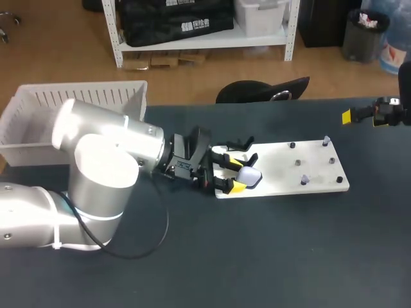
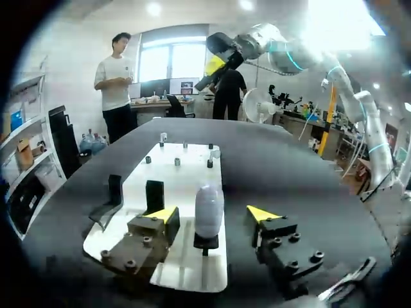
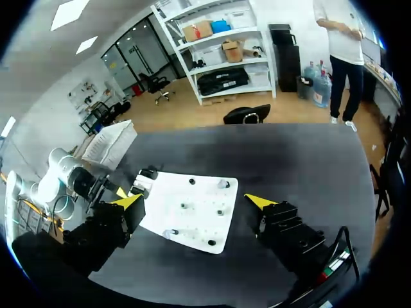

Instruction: Pick up each earbud case from the left stands, insert the matching earbuds, close the lid, and place the case in the box.

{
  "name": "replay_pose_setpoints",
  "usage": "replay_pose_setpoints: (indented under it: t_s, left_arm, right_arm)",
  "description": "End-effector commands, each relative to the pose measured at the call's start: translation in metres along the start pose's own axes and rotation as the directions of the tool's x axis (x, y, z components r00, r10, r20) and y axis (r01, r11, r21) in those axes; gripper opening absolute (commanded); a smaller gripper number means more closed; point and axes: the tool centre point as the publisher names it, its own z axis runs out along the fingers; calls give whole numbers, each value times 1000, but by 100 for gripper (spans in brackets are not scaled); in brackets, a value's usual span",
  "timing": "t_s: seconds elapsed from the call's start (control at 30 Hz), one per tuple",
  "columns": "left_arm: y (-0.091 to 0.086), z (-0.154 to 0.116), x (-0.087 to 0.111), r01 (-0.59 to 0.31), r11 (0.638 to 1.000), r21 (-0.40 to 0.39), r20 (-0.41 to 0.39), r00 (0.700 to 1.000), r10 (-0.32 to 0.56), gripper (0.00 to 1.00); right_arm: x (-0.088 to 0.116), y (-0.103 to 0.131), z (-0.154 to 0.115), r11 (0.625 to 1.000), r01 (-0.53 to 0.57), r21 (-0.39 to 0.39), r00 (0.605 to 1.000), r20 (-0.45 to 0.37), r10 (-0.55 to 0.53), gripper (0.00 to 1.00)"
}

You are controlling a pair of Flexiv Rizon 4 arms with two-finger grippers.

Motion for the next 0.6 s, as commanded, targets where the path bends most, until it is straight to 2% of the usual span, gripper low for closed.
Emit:
replay_pose_setpoints:
  t_s: [0.03,0.6]
  left_arm:
    - [5,6,3,-2,1000,8,9,1000,2,60]
    - [3,17,6,8,999,37,9,1000,-8,53]
  right_arm:
    - [0,-1,1,1000,1,-2,1000,0,-1,100]
    - [0,-1,1,1000,1,-2,1000,0,-1,100]
